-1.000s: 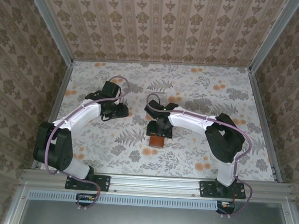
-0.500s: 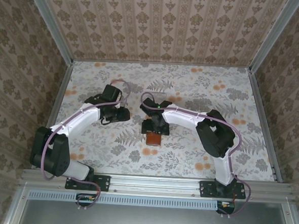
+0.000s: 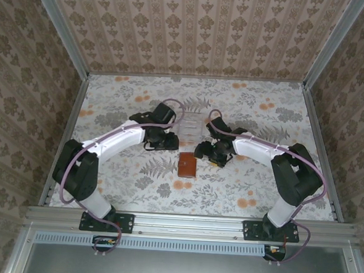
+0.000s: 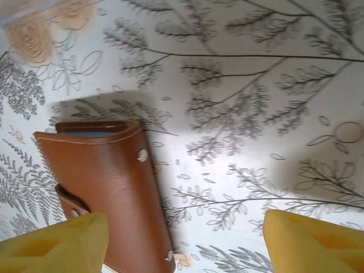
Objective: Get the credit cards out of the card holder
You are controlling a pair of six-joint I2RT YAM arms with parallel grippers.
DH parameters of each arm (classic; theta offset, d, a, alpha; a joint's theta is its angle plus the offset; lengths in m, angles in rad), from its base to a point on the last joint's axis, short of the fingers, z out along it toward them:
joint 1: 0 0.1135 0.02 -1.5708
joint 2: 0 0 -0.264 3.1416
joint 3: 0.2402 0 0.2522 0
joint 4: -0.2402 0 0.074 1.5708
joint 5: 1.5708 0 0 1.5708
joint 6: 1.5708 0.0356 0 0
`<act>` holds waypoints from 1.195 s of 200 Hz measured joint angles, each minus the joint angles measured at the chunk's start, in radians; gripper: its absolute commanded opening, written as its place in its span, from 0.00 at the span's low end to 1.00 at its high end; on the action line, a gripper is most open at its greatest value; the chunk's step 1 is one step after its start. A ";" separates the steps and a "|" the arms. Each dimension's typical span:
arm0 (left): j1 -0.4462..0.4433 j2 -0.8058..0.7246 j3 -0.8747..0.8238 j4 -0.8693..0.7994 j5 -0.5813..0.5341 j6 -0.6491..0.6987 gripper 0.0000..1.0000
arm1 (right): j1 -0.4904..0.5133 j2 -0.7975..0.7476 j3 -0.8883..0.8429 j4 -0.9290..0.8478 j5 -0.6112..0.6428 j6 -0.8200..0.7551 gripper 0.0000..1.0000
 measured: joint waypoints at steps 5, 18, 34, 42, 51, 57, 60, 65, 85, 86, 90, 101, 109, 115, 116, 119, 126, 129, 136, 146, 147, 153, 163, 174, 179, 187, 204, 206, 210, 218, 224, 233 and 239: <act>-0.016 0.015 0.015 -0.006 -0.005 -0.010 0.40 | -0.009 -0.004 -0.008 0.005 -0.009 -0.002 0.72; -0.055 0.054 0.053 -0.023 -0.020 -0.032 0.40 | -0.033 -0.015 -0.027 0.017 -0.031 -0.010 0.72; -0.095 0.096 0.085 -0.040 -0.034 -0.059 0.37 | -0.060 -0.028 -0.045 0.030 -0.053 -0.027 0.72; -0.113 0.116 0.097 -0.049 -0.044 -0.071 0.36 | -0.073 -0.032 -0.051 0.034 -0.064 -0.034 0.72; -0.130 0.139 0.109 -0.059 -0.052 -0.089 0.36 | -0.086 -0.034 -0.057 0.039 -0.075 -0.045 0.71; -0.141 0.155 0.118 -0.065 -0.055 -0.097 0.35 | -0.095 -0.034 -0.060 0.042 -0.082 -0.052 0.71; -0.146 0.163 0.122 -0.068 -0.056 -0.100 0.35 | -0.099 -0.034 -0.062 0.043 -0.086 -0.055 0.71; -0.153 0.176 0.129 -0.072 -0.059 -0.106 0.35 | -0.105 -0.034 -0.064 0.046 -0.093 -0.060 0.71; -0.177 0.224 0.158 -0.092 -0.070 -0.127 0.35 | -0.124 -0.038 -0.072 0.050 -0.109 -0.081 0.70; -0.178 0.225 0.158 -0.093 -0.071 -0.128 0.35 | -0.125 -0.038 -0.073 0.050 -0.111 -0.082 0.70; -0.183 0.234 0.164 -0.097 -0.072 -0.131 0.35 | -0.128 -0.039 -0.075 0.051 -0.114 -0.084 0.70; -0.189 0.252 0.172 -0.104 -0.076 -0.141 0.35 | -0.134 -0.039 -0.080 0.054 -0.125 -0.095 0.70; -0.195 0.260 0.173 -0.108 -0.077 -0.146 0.35 | -0.138 -0.039 -0.084 0.054 -0.132 -0.102 0.70; -0.196 0.264 0.174 -0.112 -0.078 -0.150 0.34 | -0.140 -0.039 -0.086 0.054 -0.137 -0.106 0.70; -0.196 0.264 0.174 -0.112 -0.078 -0.151 0.34 | -0.140 -0.039 -0.086 0.054 -0.138 -0.106 0.70; -0.196 0.266 0.174 -0.113 -0.078 -0.152 0.34 | -0.140 -0.039 -0.087 0.054 -0.141 -0.107 0.70; -0.196 0.268 0.174 -0.116 -0.079 -0.156 0.33 | -0.142 -0.039 -0.089 0.054 -0.147 -0.111 0.70; -0.196 0.269 0.175 -0.117 -0.079 -0.157 0.33 | -0.142 -0.039 -0.090 0.054 -0.149 -0.113 0.70; -0.196 0.271 0.176 -0.120 -0.079 -0.161 0.33 | -0.143 -0.039 -0.092 0.055 -0.152 -0.116 0.70; -0.196 0.277 0.177 -0.123 -0.080 -0.166 0.33 | -0.143 -0.040 -0.093 0.054 -0.157 -0.124 0.70; -0.196 0.278 0.177 -0.124 -0.080 -0.166 0.33 | -0.144 -0.040 -0.094 0.054 -0.157 -0.125 0.70; -0.196 0.282 0.177 -0.124 -0.082 -0.168 0.33 | -0.144 -0.041 -0.095 0.054 -0.160 -0.128 0.70; -0.196 0.291 0.178 -0.126 -0.082 -0.171 0.33 | -0.144 -0.045 -0.098 0.054 -0.164 -0.130 0.70; -0.196 0.300 0.178 -0.128 -0.082 -0.171 0.34 | -0.144 -0.049 -0.099 0.054 -0.169 -0.133 0.70; -0.196 0.303 0.178 -0.127 -0.082 -0.172 0.34 | -0.145 -0.051 -0.099 0.054 -0.171 -0.133 0.70; -0.196 0.306 0.178 -0.127 -0.082 -0.173 0.34 | -0.146 -0.055 -0.100 0.054 -0.173 -0.135 0.70; -0.196 0.306 0.178 -0.127 -0.081 -0.173 0.31 | -0.147 -0.056 -0.101 0.055 -0.178 -0.135 0.69; -0.196 0.306 0.178 -0.127 -0.082 -0.173 0.31 | -0.148 -0.056 -0.102 0.055 -0.179 -0.135 0.69; -0.196 0.306 0.178 -0.127 -0.082 -0.173 0.29 | -0.148 -0.056 -0.103 0.056 -0.179 -0.135 0.69; -0.196 0.306 0.178 -0.128 -0.082 -0.174 0.26 | -0.148 -0.056 -0.105 0.056 -0.180 -0.135 0.69; -0.196 0.307 0.178 -0.129 -0.082 -0.173 0.24 | -0.148 -0.056 -0.107 0.058 -0.182 -0.135 0.68; -0.196 0.307 0.178 -0.130 -0.082 -0.172 0.22 | -0.148 -0.056 -0.109 0.058 -0.187 -0.135 0.68; -0.196 0.307 0.178 -0.130 -0.082 -0.173 0.20 | -0.148 -0.056 -0.110 0.058 -0.190 -0.135 0.68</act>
